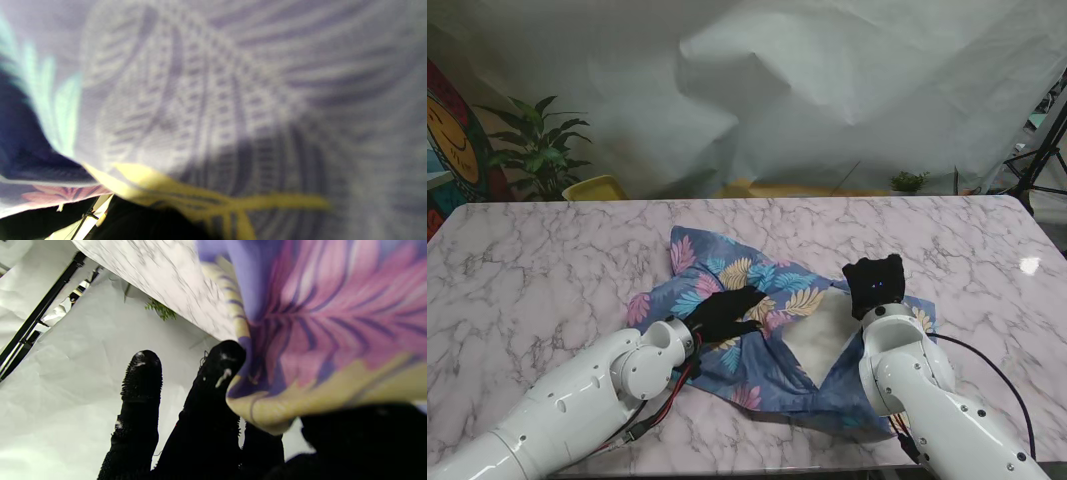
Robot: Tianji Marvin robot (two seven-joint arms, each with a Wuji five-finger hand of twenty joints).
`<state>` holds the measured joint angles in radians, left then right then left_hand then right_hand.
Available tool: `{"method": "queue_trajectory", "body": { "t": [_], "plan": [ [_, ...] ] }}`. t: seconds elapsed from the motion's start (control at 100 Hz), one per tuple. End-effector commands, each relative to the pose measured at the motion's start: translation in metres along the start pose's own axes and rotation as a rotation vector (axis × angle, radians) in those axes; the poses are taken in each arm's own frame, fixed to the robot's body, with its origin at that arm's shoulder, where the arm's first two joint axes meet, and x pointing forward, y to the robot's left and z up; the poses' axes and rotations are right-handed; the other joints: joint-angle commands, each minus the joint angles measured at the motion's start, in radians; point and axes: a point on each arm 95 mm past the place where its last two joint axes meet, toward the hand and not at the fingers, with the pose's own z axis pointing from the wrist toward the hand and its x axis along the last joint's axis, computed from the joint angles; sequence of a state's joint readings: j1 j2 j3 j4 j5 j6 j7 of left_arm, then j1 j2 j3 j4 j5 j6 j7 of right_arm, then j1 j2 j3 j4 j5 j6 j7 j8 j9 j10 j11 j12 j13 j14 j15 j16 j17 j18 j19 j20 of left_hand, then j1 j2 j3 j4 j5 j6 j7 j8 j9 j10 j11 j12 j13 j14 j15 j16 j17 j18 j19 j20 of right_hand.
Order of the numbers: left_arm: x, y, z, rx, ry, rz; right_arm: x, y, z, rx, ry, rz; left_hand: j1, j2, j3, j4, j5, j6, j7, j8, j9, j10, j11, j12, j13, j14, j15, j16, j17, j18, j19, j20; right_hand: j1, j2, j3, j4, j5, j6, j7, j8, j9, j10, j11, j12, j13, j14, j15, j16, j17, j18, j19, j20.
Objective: Put a pillowcase on a pillow
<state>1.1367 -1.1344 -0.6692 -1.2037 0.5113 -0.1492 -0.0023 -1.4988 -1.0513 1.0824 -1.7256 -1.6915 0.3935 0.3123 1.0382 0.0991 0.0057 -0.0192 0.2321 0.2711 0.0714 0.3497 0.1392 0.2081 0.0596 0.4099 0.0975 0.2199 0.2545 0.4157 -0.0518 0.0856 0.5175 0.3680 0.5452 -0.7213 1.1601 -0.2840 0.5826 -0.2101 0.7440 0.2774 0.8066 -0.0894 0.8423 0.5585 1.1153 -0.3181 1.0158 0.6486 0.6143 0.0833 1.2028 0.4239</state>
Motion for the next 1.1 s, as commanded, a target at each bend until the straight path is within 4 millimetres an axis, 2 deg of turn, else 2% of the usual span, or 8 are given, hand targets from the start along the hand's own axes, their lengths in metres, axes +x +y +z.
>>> {"method": "queue_trajectory", "body": {
  "t": [0.0, 0.18, 0.24, 0.49, 0.67, 0.76, 0.98, 1.09],
  "plan": [
    [-0.002, 0.035, -0.004, -0.097, -0.012, -0.023, 0.009, 0.002, -0.005, -0.009, 0.017, 0.011, -0.02, 0.025, -0.026, 0.005, -0.012, -0.018, 0.015, 0.017, -0.023, 0.004, -0.015, 0.011, 0.061, 0.003, 0.096, 0.052, 0.112, 0.061, 0.243, 0.06, -0.004, -0.008, 0.024, -0.01, 0.035, 0.02, 0.02, 0.019, 0.044, 0.017, 0.062, 0.035, 0.046, -0.047, 0.087, 0.027, 0.045, -0.011, 0.046, 0.03],
    [-0.001, 0.036, -0.003, -0.1, -0.016, -0.024, 0.024, 0.014, -0.011, -0.054, 0.034, 0.221, -0.023, 0.026, -0.027, 0.005, -0.01, -0.017, 0.015, 0.018, -0.025, 0.004, -0.016, 0.01, 0.059, 0.005, 0.095, 0.051, 0.111, 0.065, 0.243, 0.059, 0.013, 0.035, -0.016, -0.014, 0.088, 0.007, 0.123, -0.131, 0.144, 0.001, 0.139, 0.091, 0.169, -0.038, 0.21, 0.044, 0.183, -0.027, 0.15, 0.073],
    [-0.001, 0.035, -0.003, -0.095, -0.029, -0.026, 0.027, 0.012, 0.01, -0.043, 0.052, 0.299, -0.02, 0.026, -0.026, 0.005, -0.013, -0.015, 0.014, 0.017, -0.025, 0.005, -0.016, 0.01, 0.057, 0.006, 0.094, 0.051, 0.109, 0.068, 0.242, 0.059, 0.012, 0.057, -0.03, -0.006, 0.099, 0.004, 0.172, -0.169, 0.167, 0.002, 0.15, 0.093, 0.213, -0.043, 0.235, 0.049, 0.231, -0.037, 0.177, 0.075],
    [0.002, 0.034, -0.002, -0.085, -0.037, -0.032, 0.053, -0.001, 0.028, 0.046, 0.108, 0.535, -0.021, 0.027, -0.026, 0.005, -0.012, -0.014, 0.013, 0.017, -0.024, 0.006, -0.016, 0.01, 0.058, 0.008, 0.095, 0.052, 0.109, 0.073, 0.24, 0.056, 0.037, 0.11, -0.068, 0.01, 0.102, 0.045, 0.202, -0.21, 0.177, 0.049, 0.088, 0.013, 0.219, -0.06, 0.241, 0.06, 0.33, -0.034, 0.173, 0.044],
    [0.002, 0.034, -0.002, -0.087, -0.035, -0.033, 0.064, -0.007, 0.031, 0.073, 0.076, 0.638, -0.021, 0.027, -0.027, 0.005, -0.012, -0.014, 0.012, 0.016, -0.024, 0.007, -0.016, 0.009, 0.058, 0.008, 0.095, 0.052, 0.11, 0.074, 0.241, 0.056, -0.081, 0.264, -0.154, 0.036, 0.07, 0.098, 0.12, -0.186, 0.083, 0.113, -0.042, -0.122, 0.192, 0.162, -0.195, -0.114, 0.346, 0.067, 0.107, -0.035],
    [0.002, 0.034, -0.002, -0.09, -0.037, -0.031, 0.066, -0.004, 0.025, 0.084, 0.08, 0.708, -0.022, 0.027, -0.027, 0.005, -0.012, -0.013, 0.012, 0.016, -0.025, 0.007, -0.016, 0.009, 0.057, 0.009, 0.094, 0.051, 0.11, 0.073, 0.242, 0.056, -0.191, 0.364, -0.195, 0.141, 0.049, 0.132, 0.002, -0.054, 0.017, 0.147, -0.088, -0.176, 0.127, 0.244, -0.383, -0.129, 0.353, 0.078, 0.105, -0.077],
    [0.002, 0.032, -0.001, -0.086, -0.043, -0.029, 0.048, 0.02, -0.004, 0.023, 0.122, 0.732, -0.022, 0.027, -0.027, 0.005, -0.013, -0.012, 0.011, 0.016, -0.026, 0.006, -0.016, 0.009, 0.054, 0.009, 0.092, 0.051, 0.104, 0.077, 0.236, 0.052, -0.367, 0.482, -0.398, 0.155, -0.127, 0.166, -0.092, -0.025, -0.228, 0.165, -0.176, -0.205, -0.2, 0.368, -0.687, -0.258, 0.002, 0.281, -0.147, -0.153],
    [0.002, 0.031, -0.001, -0.084, -0.049, -0.026, 0.034, 0.03, -0.021, -0.051, 0.133, 0.719, -0.022, 0.027, -0.027, 0.005, -0.013, -0.012, 0.011, 0.016, -0.025, 0.006, -0.016, 0.008, 0.056, 0.008, 0.092, 0.05, 0.106, 0.078, 0.235, 0.051, -0.384, 0.526, -0.496, 0.161, -0.182, 0.148, -0.129, -0.019, -0.302, 0.142, -0.215, -0.222, -0.34, 0.39, -0.745, -0.32, -0.193, 0.267, -0.199, -0.168]
  ]
}}
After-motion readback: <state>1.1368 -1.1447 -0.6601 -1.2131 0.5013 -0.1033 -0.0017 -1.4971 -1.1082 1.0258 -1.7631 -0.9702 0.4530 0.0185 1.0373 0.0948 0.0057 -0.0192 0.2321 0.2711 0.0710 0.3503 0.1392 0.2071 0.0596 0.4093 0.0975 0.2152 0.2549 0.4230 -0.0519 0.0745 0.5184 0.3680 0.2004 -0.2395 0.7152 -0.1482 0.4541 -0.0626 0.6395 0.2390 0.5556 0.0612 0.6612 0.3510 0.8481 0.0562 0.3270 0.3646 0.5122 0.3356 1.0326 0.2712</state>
